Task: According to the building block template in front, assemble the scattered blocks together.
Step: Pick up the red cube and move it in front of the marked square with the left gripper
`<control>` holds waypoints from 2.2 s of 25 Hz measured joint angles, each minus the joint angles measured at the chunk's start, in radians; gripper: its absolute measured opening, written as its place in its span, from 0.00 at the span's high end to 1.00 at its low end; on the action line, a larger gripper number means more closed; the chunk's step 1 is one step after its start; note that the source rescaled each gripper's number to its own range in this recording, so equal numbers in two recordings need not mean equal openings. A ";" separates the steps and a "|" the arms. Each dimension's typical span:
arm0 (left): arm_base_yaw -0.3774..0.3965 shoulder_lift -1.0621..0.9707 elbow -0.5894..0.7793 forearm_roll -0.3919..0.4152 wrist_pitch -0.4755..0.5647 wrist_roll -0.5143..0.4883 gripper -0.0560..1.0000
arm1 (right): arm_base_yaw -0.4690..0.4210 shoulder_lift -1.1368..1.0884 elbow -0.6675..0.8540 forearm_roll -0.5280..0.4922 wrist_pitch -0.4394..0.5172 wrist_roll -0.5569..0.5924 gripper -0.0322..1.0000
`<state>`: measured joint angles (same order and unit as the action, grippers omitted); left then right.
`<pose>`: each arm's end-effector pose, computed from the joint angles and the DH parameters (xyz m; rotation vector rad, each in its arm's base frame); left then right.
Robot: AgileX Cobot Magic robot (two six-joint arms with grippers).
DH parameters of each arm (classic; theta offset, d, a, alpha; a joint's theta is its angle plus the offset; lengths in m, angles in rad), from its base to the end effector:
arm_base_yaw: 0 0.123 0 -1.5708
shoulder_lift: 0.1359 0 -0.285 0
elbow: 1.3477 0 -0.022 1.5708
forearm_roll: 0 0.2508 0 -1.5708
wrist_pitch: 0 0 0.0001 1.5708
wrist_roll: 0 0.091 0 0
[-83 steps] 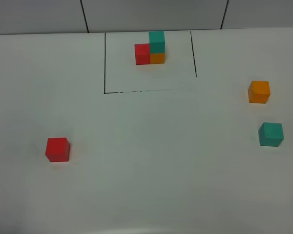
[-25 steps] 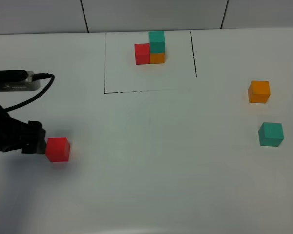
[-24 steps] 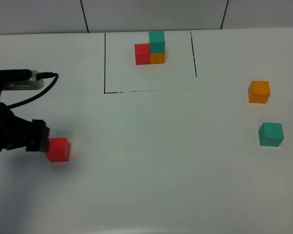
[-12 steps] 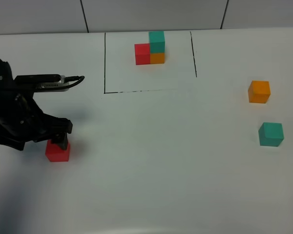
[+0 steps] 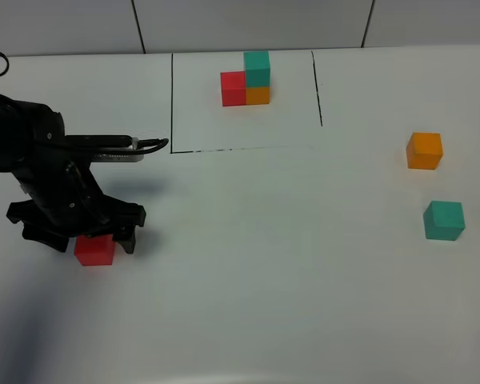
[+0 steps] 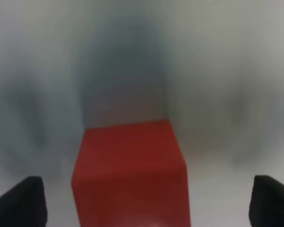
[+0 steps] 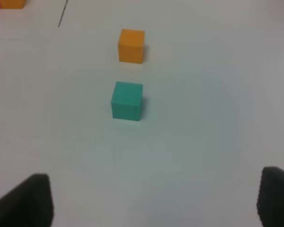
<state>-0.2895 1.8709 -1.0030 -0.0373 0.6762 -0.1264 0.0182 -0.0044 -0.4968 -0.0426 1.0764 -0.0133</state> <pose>0.3102 -0.0946 0.1301 0.2052 3.0275 -0.0728 -0.0058 -0.0035 0.2752 -0.0300 2.0582 -0.0481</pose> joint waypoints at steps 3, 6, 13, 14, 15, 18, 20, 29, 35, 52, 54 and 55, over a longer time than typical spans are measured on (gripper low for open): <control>0.000 0.030 0.000 0.000 -0.004 0.001 0.22 | 0.000 0.000 0.000 0.000 0.000 0.000 0.24; 0.000 0.052 0.000 0.010 -0.004 0.003 0.49 | 0.000 0.000 0.000 0.000 0.000 0.000 0.24; 0.000 0.059 -0.020 0.020 0.009 0.042 0.95 | 0.000 0.000 0.000 0.000 0.000 0.000 0.24; 0.000 0.060 -0.032 0.020 0.022 0.065 0.95 | 0.000 0.000 0.000 0.000 0.000 0.000 0.24; 0.000 0.060 -0.050 0.020 0.043 0.087 0.95 | 0.000 0.000 0.000 0.000 0.000 0.000 0.24; 0.000 0.060 -0.112 0.020 0.104 0.171 0.95 | 0.000 0.000 0.000 0.000 0.000 0.000 0.24; -0.010 0.060 -0.172 0.037 0.148 0.255 0.95 | 0.000 0.000 0.000 0.000 0.000 0.000 0.24; -0.187 0.066 -0.422 0.076 0.271 0.590 0.95 | 0.000 0.000 0.000 0.000 0.000 0.000 0.24; -0.299 0.179 -0.624 0.076 0.340 0.760 0.95 | 0.000 0.000 0.000 0.000 0.000 0.000 0.24; -0.392 0.563 -1.116 0.069 0.514 0.895 0.95 | 0.000 0.000 0.000 0.000 0.000 0.000 0.24; -0.398 0.581 -1.117 0.069 0.514 0.907 0.95 | 0.000 0.000 0.000 0.000 0.000 0.000 0.24; -0.401 0.589 -1.117 0.069 0.514 0.912 0.95 | 0.000 0.000 0.000 0.000 0.000 0.000 0.24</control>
<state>-0.6901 2.4595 -2.1198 0.0313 1.1903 0.7855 0.0182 -0.0044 -0.4968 -0.0426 1.0764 -0.0133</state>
